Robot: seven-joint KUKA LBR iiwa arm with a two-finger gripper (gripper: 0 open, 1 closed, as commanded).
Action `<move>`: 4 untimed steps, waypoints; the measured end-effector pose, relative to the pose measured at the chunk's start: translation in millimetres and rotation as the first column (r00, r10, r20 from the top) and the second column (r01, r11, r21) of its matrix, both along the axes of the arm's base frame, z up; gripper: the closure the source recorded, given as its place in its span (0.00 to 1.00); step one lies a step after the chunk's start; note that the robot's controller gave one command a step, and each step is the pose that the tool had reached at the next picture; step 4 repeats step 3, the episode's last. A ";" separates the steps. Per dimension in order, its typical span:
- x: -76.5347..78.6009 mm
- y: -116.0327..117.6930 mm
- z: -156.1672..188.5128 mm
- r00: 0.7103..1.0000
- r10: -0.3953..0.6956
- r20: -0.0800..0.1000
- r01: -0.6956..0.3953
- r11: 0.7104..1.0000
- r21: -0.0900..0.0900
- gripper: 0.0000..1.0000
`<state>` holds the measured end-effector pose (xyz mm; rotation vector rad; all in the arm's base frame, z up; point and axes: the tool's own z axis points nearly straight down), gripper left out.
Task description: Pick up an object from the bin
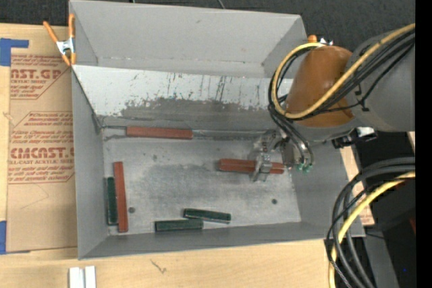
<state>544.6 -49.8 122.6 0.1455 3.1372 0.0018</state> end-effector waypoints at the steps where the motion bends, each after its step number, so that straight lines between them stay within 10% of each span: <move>1: -0.4 0.1 11.4 1.000 0.000 -0.001 0.000 1.000 0.000 1.00; 4: 0.4 0.3 33.0 1.000 0.000 0.002 0.000 1.000 0.000 1.00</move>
Offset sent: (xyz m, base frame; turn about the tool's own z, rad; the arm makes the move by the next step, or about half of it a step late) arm 0.0000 -0.0001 0.0484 0.0000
